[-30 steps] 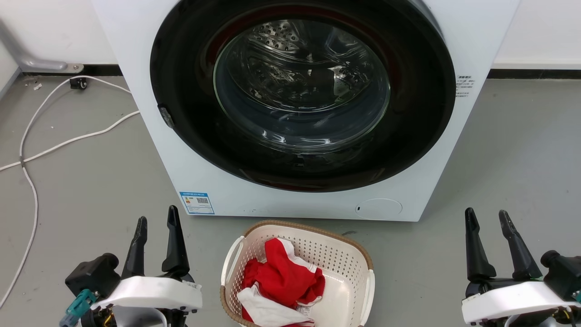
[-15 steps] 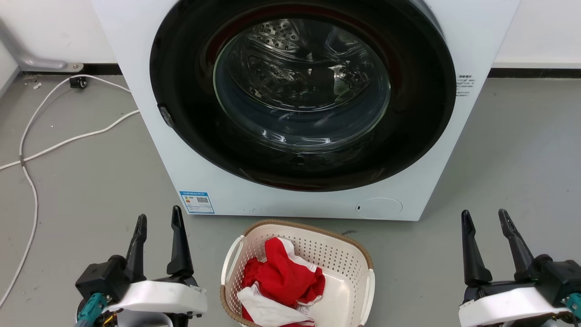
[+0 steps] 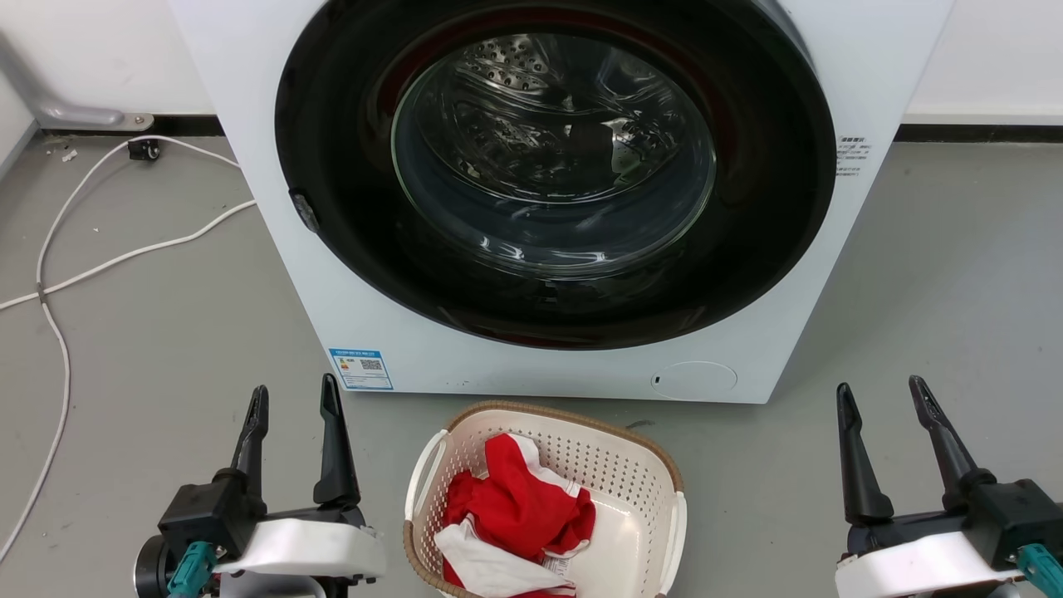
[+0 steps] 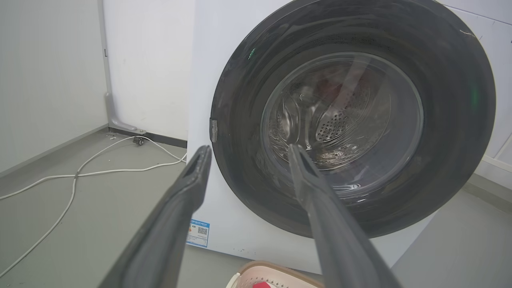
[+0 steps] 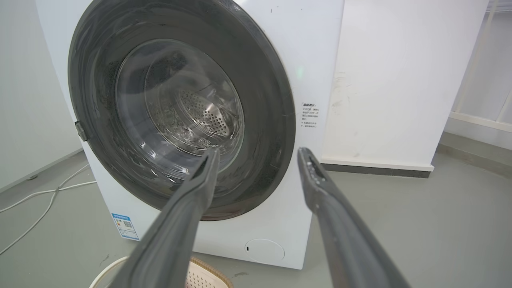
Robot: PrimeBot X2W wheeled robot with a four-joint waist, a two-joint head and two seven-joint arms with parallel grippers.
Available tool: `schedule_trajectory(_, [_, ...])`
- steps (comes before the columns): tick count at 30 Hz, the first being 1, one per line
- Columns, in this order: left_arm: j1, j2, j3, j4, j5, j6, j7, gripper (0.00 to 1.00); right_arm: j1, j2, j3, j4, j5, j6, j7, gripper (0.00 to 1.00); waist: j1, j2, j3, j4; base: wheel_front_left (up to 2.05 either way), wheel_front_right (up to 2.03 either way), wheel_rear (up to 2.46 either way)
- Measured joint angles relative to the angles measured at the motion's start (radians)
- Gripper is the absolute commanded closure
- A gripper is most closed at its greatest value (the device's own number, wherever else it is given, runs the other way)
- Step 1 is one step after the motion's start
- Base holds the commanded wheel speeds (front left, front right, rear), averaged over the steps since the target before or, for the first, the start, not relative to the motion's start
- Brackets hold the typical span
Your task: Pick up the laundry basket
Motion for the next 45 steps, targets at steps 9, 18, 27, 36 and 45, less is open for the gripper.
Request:
schedule_trajectory(9, [0.006, 0.0, -0.004, -0.006, 0.064, 0.01, -0.016, 0.0, 0.005, 0.0, 0.006, -0.016, -0.072, 0.0, -0.014, 0.0, 0.0, 0.0, 0.002, -0.001, 0.0, 0.0, 0.0])
schedule_trajectory(18, [0.015, 0.0, -0.007, -0.011, 0.104, 0.019, -0.026, 0.0, 0.015, -0.001, 0.007, -0.024, -0.116, 0.0, -0.026, 0.0, 0.0, 0.0, -0.001, -0.003, 0.0, 0.0, 0.0])
schedule_trajectory(27, [0.015, 0.0, -0.007, -0.011, 0.103, 0.021, -0.028, 0.0, 0.015, -0.001, 0.007, -0.025, -0.116, 0.0, -0.026, 0.0, 0.0, 0.0, -0.003, -0.002, 0.0, 0.0, 0.0])
schedule_trajectory(36, [0.017, 0.0, -0.007, -0.01, 0.104, 0.022, -0.028, 0.0, 0.016, -0.001, 0.01, -0.027, -0.116, 0.0, -0.026, 0.0, 0.0, 0.0, 0.002, -0.002, 0.0, 0.0, 0.0])
schedule_trajectory(45, [0.017, 0.0, -0.002, -0.01, 0.112, 0.02, -0.028, 0.0, 0.015, -0.001, 0.01, -0.027, -0.116, 0.0, -0.026, 0.0, 0.0, 0.0, 0.008, -0.007, 0.0, 0.0, 0.0])
